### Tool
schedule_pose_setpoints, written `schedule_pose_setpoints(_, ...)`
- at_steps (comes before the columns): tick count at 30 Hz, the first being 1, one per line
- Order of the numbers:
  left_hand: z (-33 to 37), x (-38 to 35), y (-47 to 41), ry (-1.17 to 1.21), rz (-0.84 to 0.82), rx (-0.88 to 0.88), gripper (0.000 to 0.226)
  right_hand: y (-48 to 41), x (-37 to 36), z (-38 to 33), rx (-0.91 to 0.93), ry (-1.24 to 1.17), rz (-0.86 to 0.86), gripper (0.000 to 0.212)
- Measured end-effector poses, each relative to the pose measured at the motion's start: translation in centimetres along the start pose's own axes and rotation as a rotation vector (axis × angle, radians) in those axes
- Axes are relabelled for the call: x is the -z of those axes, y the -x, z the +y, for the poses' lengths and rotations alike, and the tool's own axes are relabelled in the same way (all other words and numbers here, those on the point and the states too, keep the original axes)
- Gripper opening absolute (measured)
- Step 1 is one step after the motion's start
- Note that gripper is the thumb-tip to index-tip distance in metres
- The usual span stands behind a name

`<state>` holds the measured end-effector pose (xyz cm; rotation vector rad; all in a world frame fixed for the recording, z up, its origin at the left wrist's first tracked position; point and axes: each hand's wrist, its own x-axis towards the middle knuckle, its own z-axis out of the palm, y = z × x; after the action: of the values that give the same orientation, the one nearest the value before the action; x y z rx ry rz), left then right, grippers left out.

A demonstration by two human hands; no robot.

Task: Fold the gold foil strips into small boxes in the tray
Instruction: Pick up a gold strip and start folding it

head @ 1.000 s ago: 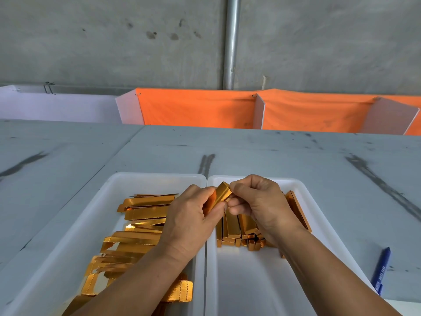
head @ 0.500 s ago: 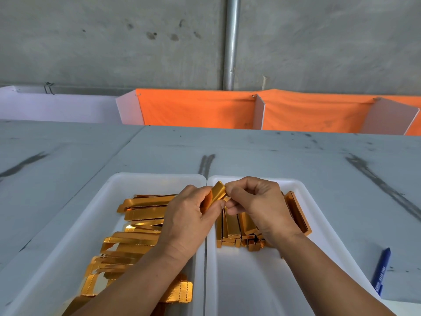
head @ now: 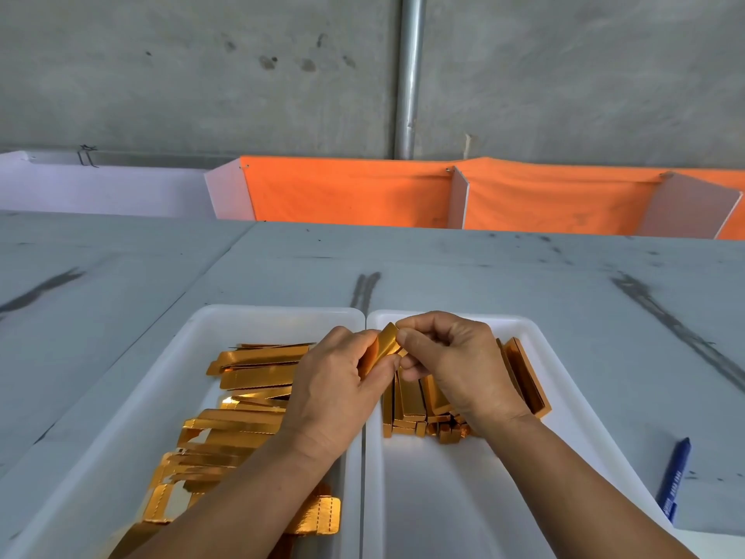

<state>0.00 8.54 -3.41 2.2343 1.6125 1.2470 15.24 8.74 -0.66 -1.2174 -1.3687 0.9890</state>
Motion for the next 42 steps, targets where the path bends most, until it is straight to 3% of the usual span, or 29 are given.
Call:
schedule_pose_setpoints(12, 0.0, 0.0, 0.0, 0.009, -0.011, -0.025, 0.036, -0.4, 0.5, -0.2, -0.052, -0.005, -0.063, 0.007)
schedule_pose_setpoints(15, 0.1, 0.1, 0.0, 0.007, -0.043, -0.049, 0.04, -0.4, 0.7, -0.2, -0.06, 0.023, -0.076, 0.016)
schedule_pose_setpoints(23, -0.1, 0.3, 0.0, 0.016, -0.075, -0.019, 0.048, -0.5, 0.9, -0.3, -0.089, 0.031, -0.062, 0.012)
schedule_pose_setpoints(27, -0.2, 0.9, -0.6, 0.31, 0.009, 0.158, 0.083, -1.1, 1.4, -0.1, -0.177, -0.165, 0.069, 0.011)
schedule_pose_setpoints(29, -0.3, 1.5, -0.9, 0.534, -0.002, 0.293, 0.088, -1.5, 1.9, 0.0, -0.233, -0.318, 0.112, 0.012)
schedule_pose_setpoints(33, -0.1, 1.8, -0.9, 0.844, -0.14, 0.403, 0.069, -1.6, 1.9, 0.2, -0.33, -0.526, 0.086, 0.014)
schedule_pose_setpoints(37, 0.4, 1.5, -1.0, 1.098, -0.102, 0.429, 0.051, -1.5, 1.1, 0.4, -0.369, -0.576, 0.04, 0.014)
schedule_pose_setpoints(42, 0.3, 1.7, -1.0, 1.14, -0.065, 0.41, 0.045, -1.3, 0.5, 0.6, -0.407, -0.504, -0.061, 0.012)
